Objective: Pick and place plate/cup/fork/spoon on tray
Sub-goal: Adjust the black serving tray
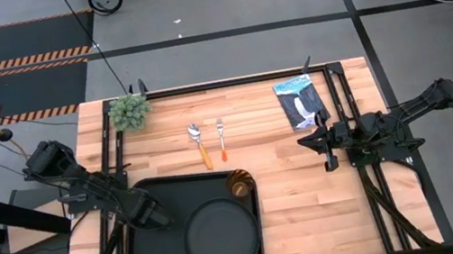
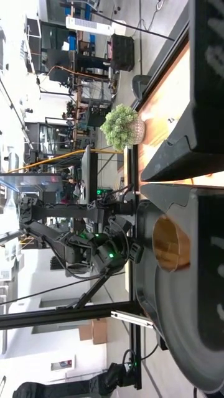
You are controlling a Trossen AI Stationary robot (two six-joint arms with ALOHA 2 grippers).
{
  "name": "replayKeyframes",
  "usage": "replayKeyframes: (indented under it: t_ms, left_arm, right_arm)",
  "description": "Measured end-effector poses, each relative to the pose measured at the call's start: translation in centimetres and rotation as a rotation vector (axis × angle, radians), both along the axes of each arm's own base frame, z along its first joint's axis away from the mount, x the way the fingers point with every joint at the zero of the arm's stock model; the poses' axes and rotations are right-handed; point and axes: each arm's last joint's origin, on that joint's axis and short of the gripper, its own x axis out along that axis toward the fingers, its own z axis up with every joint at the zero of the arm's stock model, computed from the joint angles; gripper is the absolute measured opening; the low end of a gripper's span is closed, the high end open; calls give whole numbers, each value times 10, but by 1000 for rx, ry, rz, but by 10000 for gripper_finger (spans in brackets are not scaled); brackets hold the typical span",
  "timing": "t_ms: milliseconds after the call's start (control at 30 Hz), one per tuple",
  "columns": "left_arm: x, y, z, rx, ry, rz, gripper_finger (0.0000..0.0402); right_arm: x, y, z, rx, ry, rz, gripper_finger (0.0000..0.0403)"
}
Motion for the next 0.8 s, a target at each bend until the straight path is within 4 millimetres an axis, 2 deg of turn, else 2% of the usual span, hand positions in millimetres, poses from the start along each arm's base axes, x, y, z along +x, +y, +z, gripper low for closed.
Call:
replayKeyframes:
  t_ms: [300, 800]
  left_arm:
    - [12, -9, 11, -30, -55, 8, 133]
    - [16, -11, 11, -25, -100, 29, 133]
  right_arm:
    - [0, 0, 0, 0, 0, 1, 23]
    - [0, 0, 0, 0, 0, 0, 23]
